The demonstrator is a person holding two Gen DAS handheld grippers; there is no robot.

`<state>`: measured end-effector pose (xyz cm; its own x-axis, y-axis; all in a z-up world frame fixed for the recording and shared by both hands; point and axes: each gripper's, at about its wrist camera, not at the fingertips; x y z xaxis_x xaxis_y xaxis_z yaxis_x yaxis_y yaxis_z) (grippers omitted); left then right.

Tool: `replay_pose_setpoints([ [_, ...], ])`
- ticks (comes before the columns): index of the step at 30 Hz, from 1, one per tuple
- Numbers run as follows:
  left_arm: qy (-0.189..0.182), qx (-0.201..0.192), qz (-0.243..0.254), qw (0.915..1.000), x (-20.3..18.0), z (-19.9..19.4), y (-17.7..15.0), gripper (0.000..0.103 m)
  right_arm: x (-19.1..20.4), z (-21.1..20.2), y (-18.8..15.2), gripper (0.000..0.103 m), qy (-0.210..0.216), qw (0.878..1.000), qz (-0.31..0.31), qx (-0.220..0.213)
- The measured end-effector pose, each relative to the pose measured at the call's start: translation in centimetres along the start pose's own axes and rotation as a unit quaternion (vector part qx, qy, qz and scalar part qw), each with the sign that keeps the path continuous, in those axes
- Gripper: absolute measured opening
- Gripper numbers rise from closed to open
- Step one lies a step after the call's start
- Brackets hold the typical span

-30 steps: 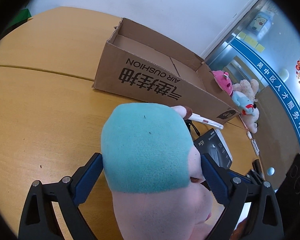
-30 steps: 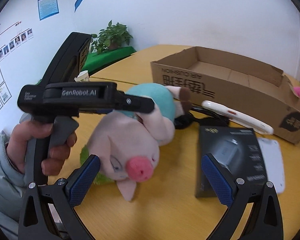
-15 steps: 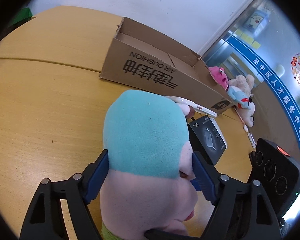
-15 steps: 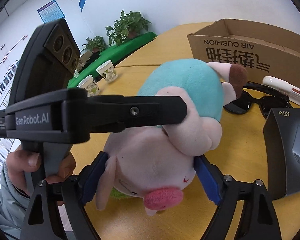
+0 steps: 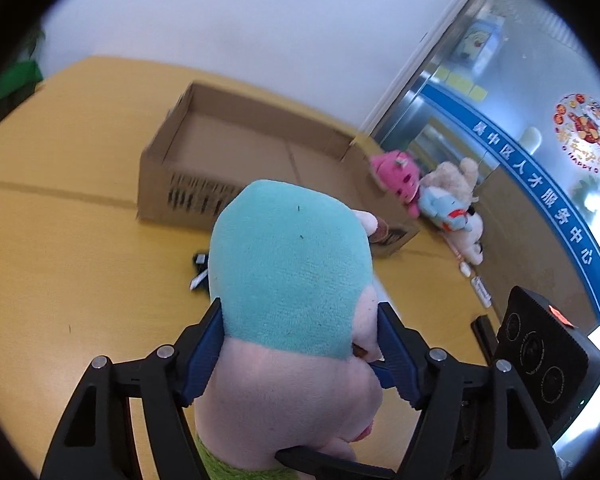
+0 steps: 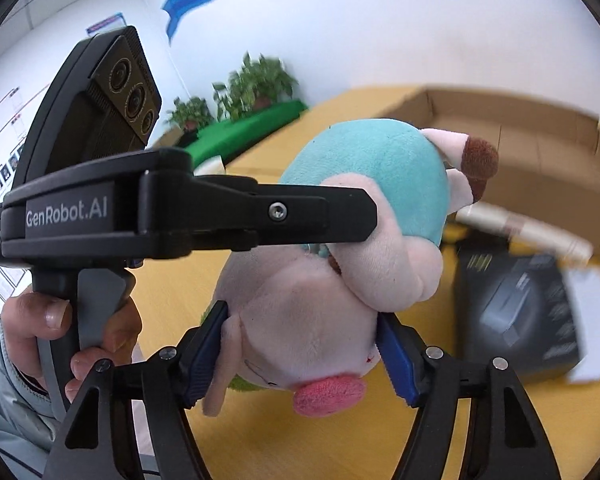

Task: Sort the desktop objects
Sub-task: 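Lift and carry the pig plush over the cardboard box with the left tool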

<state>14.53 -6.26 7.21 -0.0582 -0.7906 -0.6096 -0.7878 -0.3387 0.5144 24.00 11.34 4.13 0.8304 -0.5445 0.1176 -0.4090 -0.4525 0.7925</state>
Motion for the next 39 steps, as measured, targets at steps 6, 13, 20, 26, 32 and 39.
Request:
replay_pose_setpoints([
  [6, -0.025, -0.056, 0.046, 0.9971, -5.1, -1.5, 5.3, 0.072, -2.0, -3.8, 5.5, 0.069, -0.030, 0.997, -0.049, -0.043],
  [13, -0.068, -0.133, 0.101, 0.9836, -11.2, -3.9, 12.1, 0.072, -5.1, -8.1, 14.1, 0.070, -0.067, 0.987, -0.112, -0.091],
  [20, -0.072, -0.173, 0.137, 0.9728, -15.0, -4.8, 19.0, 0.072, -8.5, -10.1, 22.1, 0.070, -0.084, 0.978, -0.144, -0.126],
  [26, -0.061, -0.163, 0.132, 0.9759, -14.6, -2.3, 24.2, 0.072, -12.7, -8.5, 27.3, 0.070, -0.072, 0.979, -0.147, -0.120],
  [32, -0.038, -0.114, 0.094, 0.9883, -10.7, 4.4, 29.5, 0.072, -18.4, -3.1, 29.7, 0.070, -0.048, 0.988, -0.124, -0.073],
  [39, -0.003, -0.022, 0.023, 0.9995, -3.2, 15.3, 32.3, 0.072, -25.9, 7.3, 27.9, 0.070, -0.014, 0.997, -0.073, 0.005],
])
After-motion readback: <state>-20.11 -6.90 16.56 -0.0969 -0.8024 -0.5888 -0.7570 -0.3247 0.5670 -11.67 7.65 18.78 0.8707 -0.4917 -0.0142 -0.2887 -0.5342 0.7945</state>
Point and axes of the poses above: each gripper's, at about its wrist camera, not at the fingertips, and z roughly the way its jaws point, x to its left, y to its top, and after that the axes turned 15 degrees about -z, right-handed
